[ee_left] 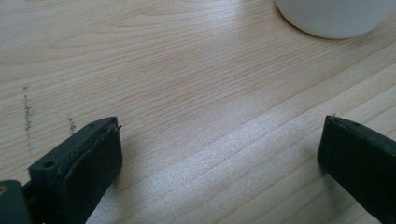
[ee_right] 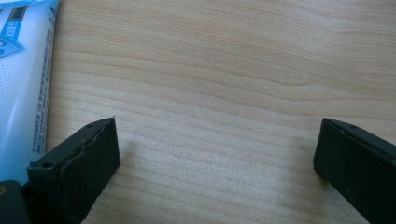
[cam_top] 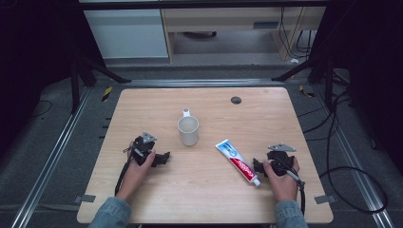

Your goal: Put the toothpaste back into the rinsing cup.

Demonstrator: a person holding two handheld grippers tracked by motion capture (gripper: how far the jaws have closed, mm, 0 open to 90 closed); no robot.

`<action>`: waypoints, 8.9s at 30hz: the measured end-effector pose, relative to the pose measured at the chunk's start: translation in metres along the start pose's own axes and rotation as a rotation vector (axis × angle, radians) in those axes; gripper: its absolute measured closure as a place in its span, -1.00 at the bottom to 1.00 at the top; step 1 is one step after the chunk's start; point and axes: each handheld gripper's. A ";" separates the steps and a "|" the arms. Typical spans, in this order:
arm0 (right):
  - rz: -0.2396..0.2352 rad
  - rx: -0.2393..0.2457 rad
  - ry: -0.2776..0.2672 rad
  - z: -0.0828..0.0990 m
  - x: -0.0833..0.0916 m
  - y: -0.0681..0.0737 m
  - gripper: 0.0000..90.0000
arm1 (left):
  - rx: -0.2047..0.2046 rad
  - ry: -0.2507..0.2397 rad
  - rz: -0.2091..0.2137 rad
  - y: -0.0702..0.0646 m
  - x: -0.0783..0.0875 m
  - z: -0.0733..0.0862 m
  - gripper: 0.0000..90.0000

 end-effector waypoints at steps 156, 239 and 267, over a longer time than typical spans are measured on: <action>-0.117 0.365 0.585 -0.111 -0.019 0.105 0.00 | 0.004 0.001 -0.006 -0.002 -0.003 -0.005 -1.00; -0.135 0.363 0.357 -0.166 0.063 0.068 0.65 | 0.003 0.000 -0.005 -0.002 -0.003 -0.005 -1.00; -0.180 0.320 0.030 -0.200 0.084 0.086 0.66 | 0.001 0.001 -0.003 -0.002 -0.003 -0.005 -1.00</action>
Point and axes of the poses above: each handheld gripper's, and its own axes: x roughly backward along the jaws, z roughly out of its underside, y roughly to its left, and after that the axes turned 12 degrees about y, right-handed
